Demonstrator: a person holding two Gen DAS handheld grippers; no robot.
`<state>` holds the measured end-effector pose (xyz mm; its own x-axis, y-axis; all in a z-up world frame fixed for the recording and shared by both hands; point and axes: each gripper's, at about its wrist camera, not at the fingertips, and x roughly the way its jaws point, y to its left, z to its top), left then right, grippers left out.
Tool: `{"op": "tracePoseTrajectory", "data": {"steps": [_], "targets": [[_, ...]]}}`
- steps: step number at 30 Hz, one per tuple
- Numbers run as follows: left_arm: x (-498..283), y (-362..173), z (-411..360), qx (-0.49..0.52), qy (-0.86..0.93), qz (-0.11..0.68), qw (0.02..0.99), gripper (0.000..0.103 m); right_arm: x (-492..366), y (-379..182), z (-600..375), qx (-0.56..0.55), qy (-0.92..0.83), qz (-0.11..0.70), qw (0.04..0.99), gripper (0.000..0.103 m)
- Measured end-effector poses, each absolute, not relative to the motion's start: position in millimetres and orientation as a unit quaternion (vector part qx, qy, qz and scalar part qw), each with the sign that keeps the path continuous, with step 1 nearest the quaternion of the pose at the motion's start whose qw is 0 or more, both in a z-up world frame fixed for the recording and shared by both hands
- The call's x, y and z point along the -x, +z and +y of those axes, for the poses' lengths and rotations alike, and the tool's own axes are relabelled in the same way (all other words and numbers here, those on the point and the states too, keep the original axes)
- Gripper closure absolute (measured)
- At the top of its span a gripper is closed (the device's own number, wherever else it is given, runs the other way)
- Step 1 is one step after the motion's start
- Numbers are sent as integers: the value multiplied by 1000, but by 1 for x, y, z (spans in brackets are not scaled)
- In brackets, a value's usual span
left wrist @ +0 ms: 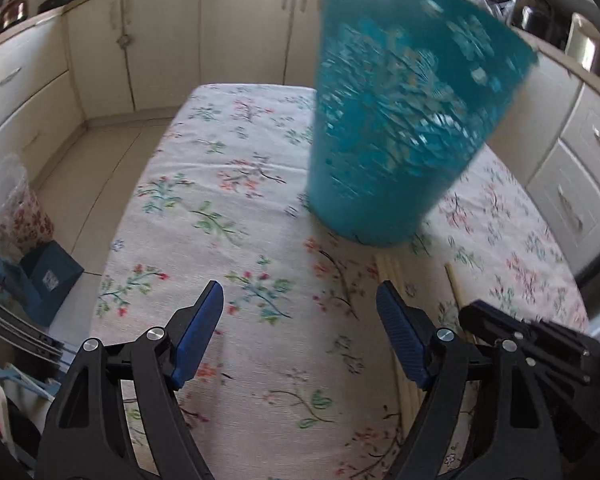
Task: Organize utensils
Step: 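Move both grippers back down beside the stick bundle, then grasp a wooden stick from the bundle with the left gripper and lift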
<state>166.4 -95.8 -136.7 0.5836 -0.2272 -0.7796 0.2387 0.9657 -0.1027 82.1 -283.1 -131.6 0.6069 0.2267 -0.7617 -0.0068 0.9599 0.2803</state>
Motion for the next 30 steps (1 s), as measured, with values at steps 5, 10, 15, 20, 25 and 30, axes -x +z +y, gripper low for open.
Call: {"op": "tracePoseTrajectory", "data": {"steps": [5,10,15,20,25,30], "targets": [[-168,-141,-111,-33,-118,452,883,28,-79,-131,-285,-136,72,438,886,97],[-165,-142,-118,-52,-119,455,881,28,-80,-131,-284,-139,73,439,885,96],[-165,-141,-117,-44,-124,456,880,28,-80,-132,-287,-141,74,440,884,96],[-161,-141,-118,-43,-136,451,881,28,-81,-132,-288,-141,75,440,884,96],[-163,-144,-120,-45,-138,458,877,28,-81,-133,-288,-141,75,440,884,96],[-164,-144,-116,-41,-128,462,877,28,-81,-134,-287,-141,75,441,883,96]]}}
